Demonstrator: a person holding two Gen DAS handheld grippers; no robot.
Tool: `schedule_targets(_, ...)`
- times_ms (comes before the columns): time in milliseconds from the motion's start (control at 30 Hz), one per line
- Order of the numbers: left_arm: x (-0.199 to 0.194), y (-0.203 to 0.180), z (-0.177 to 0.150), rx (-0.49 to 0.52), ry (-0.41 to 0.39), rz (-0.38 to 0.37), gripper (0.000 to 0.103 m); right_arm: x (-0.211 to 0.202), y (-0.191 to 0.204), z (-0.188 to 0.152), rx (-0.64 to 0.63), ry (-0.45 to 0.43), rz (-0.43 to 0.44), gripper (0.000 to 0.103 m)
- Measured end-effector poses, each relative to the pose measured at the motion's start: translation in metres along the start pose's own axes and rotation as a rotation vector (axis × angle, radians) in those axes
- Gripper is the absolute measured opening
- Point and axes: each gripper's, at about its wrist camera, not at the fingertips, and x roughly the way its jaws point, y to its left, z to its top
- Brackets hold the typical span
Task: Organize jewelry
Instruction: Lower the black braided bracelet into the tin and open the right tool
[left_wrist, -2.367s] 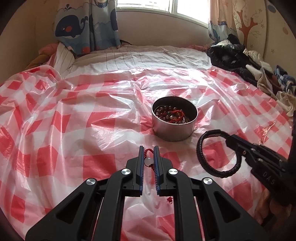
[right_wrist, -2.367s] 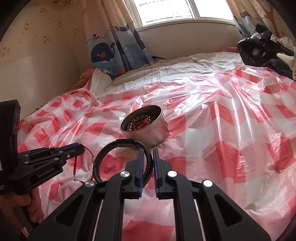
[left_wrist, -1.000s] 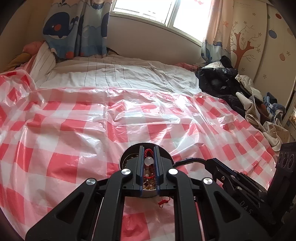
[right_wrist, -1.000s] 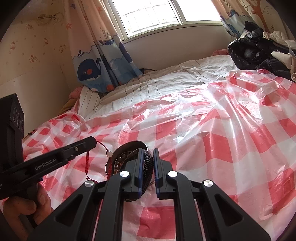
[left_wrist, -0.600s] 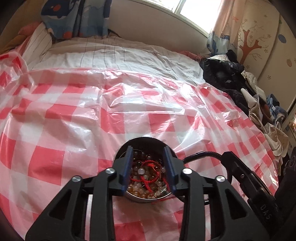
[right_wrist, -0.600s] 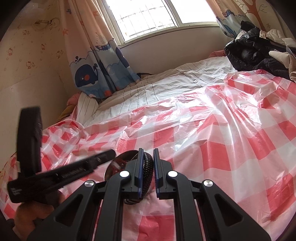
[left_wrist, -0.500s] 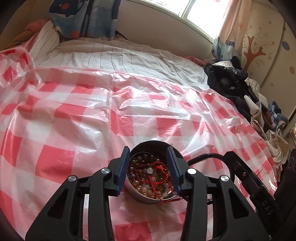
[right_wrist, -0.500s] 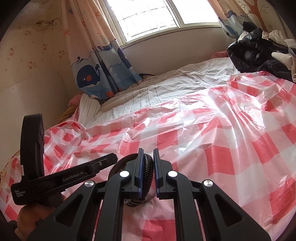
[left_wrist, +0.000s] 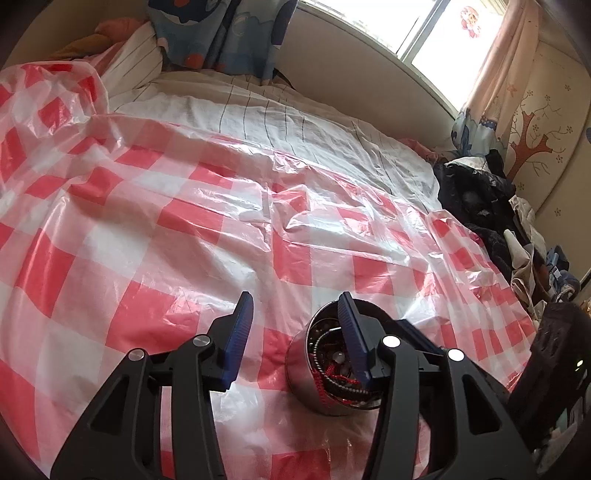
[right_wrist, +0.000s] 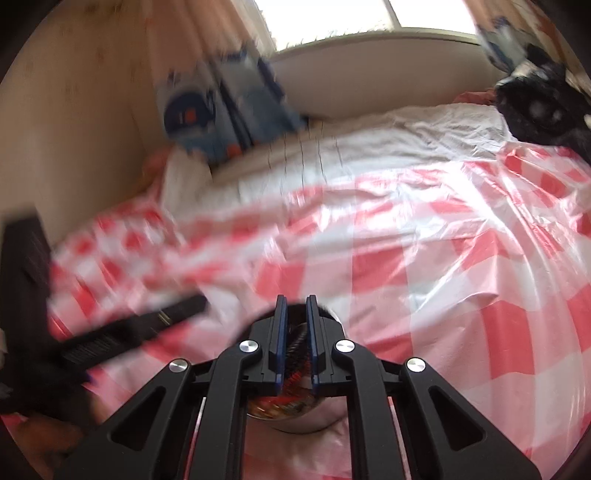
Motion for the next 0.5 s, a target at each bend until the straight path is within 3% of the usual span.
schedule_targets(100,-0.003,0.002,0.0,-0.006,-0.003,-0.001,0.047,0.001,0.002,-0.009,-0.027,0.001,-0.034,0.037)
schedule_targets(267,-0.01,0.004,0.001,-0.01,-0.009,0.009,0.05,-0.019,0.005,-0.008,-0.049,-0.039,-0.033,0.038)
schedule_targets(400,-0.02,0.007,0.0,-0.018,-0.013,0.017,0.052,-0.014,0.026,-0.018,-0.142,0.011,0.002,0.049)
schedule_targets(500,-0.027,0.009,-0.004,-0.011,-0.01,0.026,0.053,0.005,0.036,-0.02,-0.205,0.072,-0.073,0.053)
